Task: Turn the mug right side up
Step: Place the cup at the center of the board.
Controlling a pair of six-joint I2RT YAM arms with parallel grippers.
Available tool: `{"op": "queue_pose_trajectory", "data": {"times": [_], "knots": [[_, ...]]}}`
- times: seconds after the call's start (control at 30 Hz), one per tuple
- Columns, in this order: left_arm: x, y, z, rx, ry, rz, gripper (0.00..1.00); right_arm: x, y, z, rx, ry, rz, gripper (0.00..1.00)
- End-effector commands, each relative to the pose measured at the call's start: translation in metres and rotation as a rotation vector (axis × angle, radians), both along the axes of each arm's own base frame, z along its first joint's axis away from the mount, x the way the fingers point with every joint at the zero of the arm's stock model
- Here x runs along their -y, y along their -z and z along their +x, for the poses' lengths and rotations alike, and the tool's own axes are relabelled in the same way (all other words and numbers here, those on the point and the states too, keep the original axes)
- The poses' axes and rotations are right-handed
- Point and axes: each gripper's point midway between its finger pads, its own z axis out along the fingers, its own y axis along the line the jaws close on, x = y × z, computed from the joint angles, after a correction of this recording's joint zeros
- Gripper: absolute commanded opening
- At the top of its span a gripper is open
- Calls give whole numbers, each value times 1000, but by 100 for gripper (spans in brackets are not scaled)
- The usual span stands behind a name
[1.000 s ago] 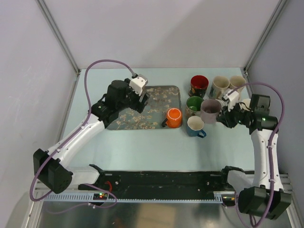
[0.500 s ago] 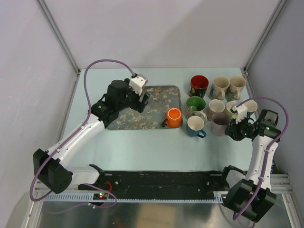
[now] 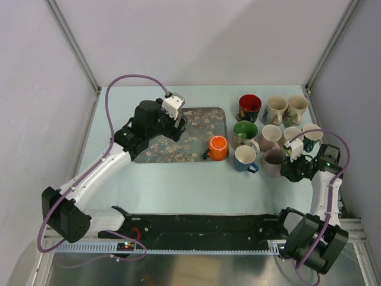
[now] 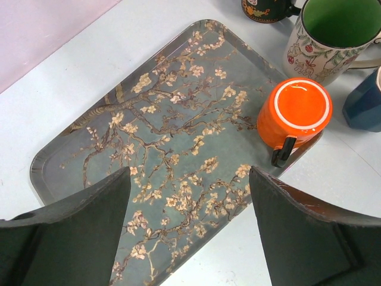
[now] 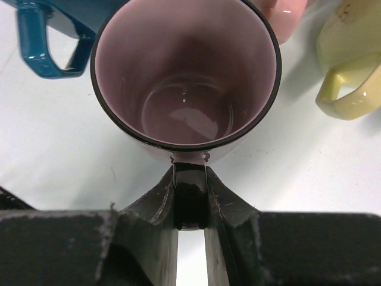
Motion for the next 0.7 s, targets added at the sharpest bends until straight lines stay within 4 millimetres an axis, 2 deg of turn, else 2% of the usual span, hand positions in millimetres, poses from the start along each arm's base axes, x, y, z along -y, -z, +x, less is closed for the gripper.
{"op": "queue_pose_trajectory", "data": {"times": [0.0,0.37,0.5,0.67], "knots": [[-3,-29,6,87,-13,-15,85,9,-6,30,131,-20,-53,0],[-5,-29,7,94,-16,-4,85,-9,27,37,98,-99,-75,1],[-5,-29,7,100,-9,2,85,-13,40,30,54,-111,-93,11],[-2,-27,4,107,34,17,85,-14,47,10,-11,-115,-102,30]]}}
